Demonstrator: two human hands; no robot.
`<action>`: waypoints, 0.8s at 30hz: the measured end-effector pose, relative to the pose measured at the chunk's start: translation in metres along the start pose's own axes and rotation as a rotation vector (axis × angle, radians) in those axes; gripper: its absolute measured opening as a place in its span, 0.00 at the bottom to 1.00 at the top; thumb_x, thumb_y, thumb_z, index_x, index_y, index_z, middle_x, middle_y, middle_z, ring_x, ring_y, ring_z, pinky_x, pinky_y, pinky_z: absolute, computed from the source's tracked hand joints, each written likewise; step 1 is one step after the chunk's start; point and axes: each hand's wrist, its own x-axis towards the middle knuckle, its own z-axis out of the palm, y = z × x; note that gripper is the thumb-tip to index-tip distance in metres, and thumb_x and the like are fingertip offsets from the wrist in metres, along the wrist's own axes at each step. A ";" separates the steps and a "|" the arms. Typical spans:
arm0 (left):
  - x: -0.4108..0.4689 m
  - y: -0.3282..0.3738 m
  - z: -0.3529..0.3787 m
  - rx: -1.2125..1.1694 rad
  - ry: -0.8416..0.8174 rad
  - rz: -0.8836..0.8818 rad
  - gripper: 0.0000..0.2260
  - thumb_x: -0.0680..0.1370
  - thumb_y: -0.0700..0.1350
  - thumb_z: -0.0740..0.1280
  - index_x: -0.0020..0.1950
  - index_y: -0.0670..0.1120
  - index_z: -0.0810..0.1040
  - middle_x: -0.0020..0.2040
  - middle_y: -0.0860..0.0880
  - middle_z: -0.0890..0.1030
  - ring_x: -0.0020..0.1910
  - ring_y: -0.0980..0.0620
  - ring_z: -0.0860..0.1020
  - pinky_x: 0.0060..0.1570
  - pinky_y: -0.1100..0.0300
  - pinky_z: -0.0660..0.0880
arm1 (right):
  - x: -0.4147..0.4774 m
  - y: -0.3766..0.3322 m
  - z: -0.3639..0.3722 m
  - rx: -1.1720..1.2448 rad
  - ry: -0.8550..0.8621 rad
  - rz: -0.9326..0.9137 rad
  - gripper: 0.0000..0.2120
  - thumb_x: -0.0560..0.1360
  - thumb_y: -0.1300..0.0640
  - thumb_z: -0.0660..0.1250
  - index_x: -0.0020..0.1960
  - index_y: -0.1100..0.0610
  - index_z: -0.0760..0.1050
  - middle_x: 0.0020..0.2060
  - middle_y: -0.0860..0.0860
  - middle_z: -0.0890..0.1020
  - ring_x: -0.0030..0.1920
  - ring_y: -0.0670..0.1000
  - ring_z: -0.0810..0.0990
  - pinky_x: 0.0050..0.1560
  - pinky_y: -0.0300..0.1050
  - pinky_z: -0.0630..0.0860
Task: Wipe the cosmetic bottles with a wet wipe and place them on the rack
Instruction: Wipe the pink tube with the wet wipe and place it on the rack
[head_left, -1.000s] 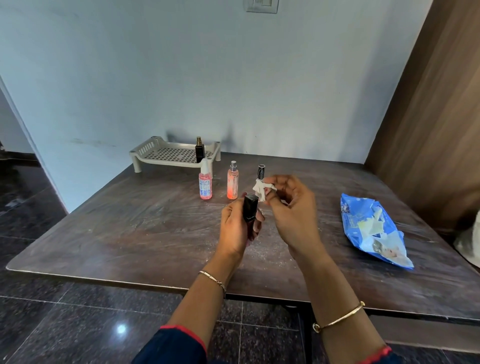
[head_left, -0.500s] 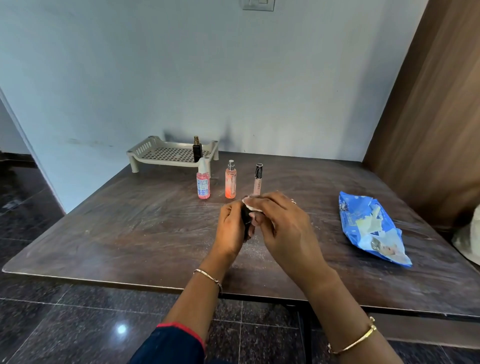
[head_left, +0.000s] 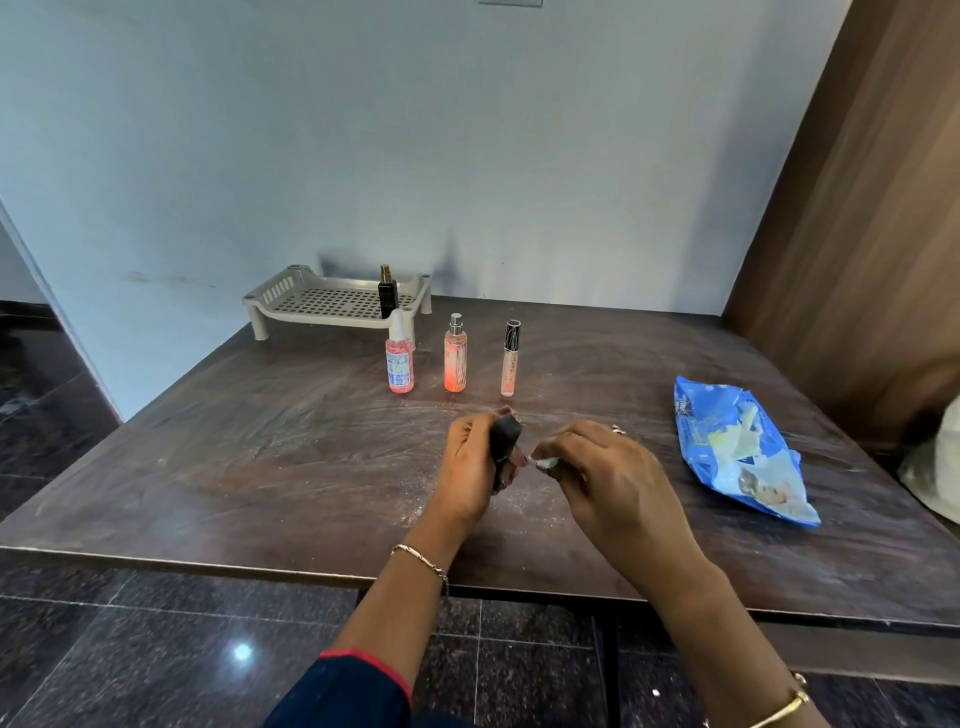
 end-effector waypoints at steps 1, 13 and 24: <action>0.001 0.002 0.000 0.007 0.001 0.001 0.20 0.82 0.41 0.51 0.32 0.41 0.69 0.21 0.50 0.71 0.20 0.54 0.63 0.23 0.63 0.59 | 0.001 0.001 0.000 0.060 0.044 0.052 0.08 0.70 0.64 0.72 0.48 0.55 0.80 0.43 0.46 0.81 0.41 0.48 0.80 0.41 0.43 0.77; 0.003 0.006 0.005 -0.068 0.028 0.048 0.27 0.84 0.44 0.50 0.24 0.52 0.70 0.21 0.53 0.66 0.20 0.57 0.63 0.24 0.62 0.56 | 0.021 -0.025 0.003 0.093 0.131 -0.123 0.15 0.72 0.68 0.70 0.58 0.57 0.80 0.55 0.51 0.82 0.53 0.52 0.81 0.51 0.48 0.79; -0.001 0.003 0.013 -0.066 0.051 0.007 0.25 0.83 0.42 0.51 0.26 0.51 0.71 0.22 0.51 0.65 0.21 0.56 0.61 0.23 0.63 0.56 | 0.016 -0.021 0.008 0.040 0.230 -0.072 0.10 0.71 0.66 0.69 0.50 0.58 0.81 0.44 0.50 0.84 0.46 0.51 0.81 0.42 0.48 0.79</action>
